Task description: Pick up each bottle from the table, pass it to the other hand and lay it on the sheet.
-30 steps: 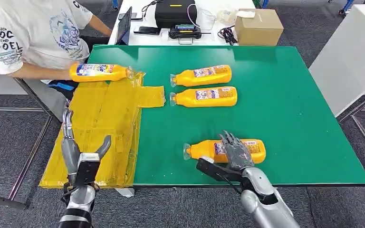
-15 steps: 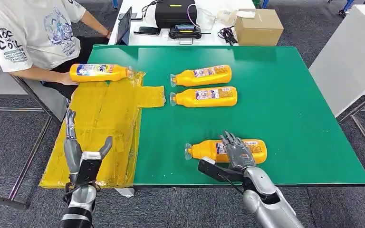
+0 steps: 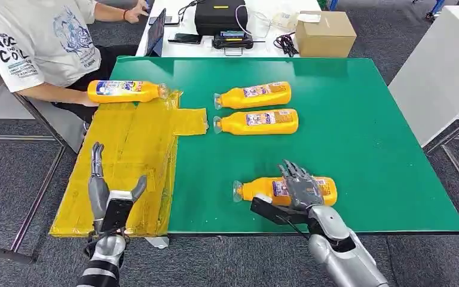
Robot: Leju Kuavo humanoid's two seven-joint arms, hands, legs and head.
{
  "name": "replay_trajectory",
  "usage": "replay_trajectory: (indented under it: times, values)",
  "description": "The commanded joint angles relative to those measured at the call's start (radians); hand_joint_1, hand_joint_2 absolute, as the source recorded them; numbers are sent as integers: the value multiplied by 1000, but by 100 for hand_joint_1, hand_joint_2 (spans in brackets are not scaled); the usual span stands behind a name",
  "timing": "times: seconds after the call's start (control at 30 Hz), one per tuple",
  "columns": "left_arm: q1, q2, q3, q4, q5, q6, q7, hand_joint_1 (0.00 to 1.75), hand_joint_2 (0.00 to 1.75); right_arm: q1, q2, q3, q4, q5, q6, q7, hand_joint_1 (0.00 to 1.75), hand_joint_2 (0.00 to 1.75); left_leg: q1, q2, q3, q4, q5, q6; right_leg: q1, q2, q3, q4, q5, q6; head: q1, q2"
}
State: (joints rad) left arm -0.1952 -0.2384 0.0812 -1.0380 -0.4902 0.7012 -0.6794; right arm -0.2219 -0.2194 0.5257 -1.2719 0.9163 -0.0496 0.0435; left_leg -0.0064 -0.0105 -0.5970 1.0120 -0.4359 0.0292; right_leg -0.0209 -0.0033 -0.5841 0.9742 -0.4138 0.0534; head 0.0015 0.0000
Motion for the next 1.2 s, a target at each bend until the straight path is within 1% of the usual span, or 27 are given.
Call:
replay_trajectory:
  times: [0.03,0.33,0.4,0.43,0.57,0.6,0.73,0.83,0.97,1.07,1.2]
  values:
    - [-36,9,-22,92,10,-3,-19,0,175,-45,-10,46,3,4,-6,1,0,175,1,2,2,0,-1,-2,1,1,2,0,-1,-2,0,0]
    - [-37,12,-32,117,9,-3,-19,0,175,-56,-10,60,15,26,-10,-1,0,175,1,1,2,0,-1,-1,1,1,1,0,0,-2,0,0]
    - [-38,11,-26,112,1,-3,-19,0,175,-56,-36,68,23,1,48,12,0,175,1,1,2,0,-1,-2,1,1,2,0,0,-2,0,0]
    - [-40,12,-31,115,4,-3,-19,0,175,-56,-45,66,24,-19,63,2,0,175,2,2,4,0,-2,-2,2,1,4,0,-1,-3,0,0]
    - [-42,16,-28,128,4,-3,-19,0,175,-15,-98,49,-8,-36,62,-1,0,175,1,-1,1,0,0,-1,1,-1,2,-1,0,-1,0,0]
    - [-42,16,-28,128,4,-3,-19,0,175,-15,-98,49,-8,-36,62,-1,0,175,1,-1,3,0,-1,-2,1,-1,4,-1,-1,-2,0,0]
    - [-42,16,-28,128,4,-3,-19,0,175,-15,-98,49,-8,-36,62,-1,0,175,1,0,2,0,-1,-2,1,-1,2,0,-1,-2,0,0]
    - [-41,15,-29,130,-1,-3,-19,0,175,-9,-112,43,-24,-40,76,19,0,175,1,0,2,0,-1,-2,1,0,2,0,-1,-2,0,0]
    - [-42,16,-32,137,-1,-3,-19,0,175,13,-139,22,-35,-63,87,24,0,175,1,-1,3,1,-1,-2,2,-2,3,0,-1,-3,0,0]
    - [-42,18,-28,139,-6,-3,-19,0,175,46,-163,4,-85,-69,84,28,0,175,1,-1,3,0,-1,-2,1,-2,3,-1,-1,-2,0,0]
    - [-44,17,-40,153,2,-3,-19,0,175,56,-169,-10,-94,-77,98,40,0,175,0,-1,2,0,-1,-1,0,-1,2,0,-1,-2,0,0]
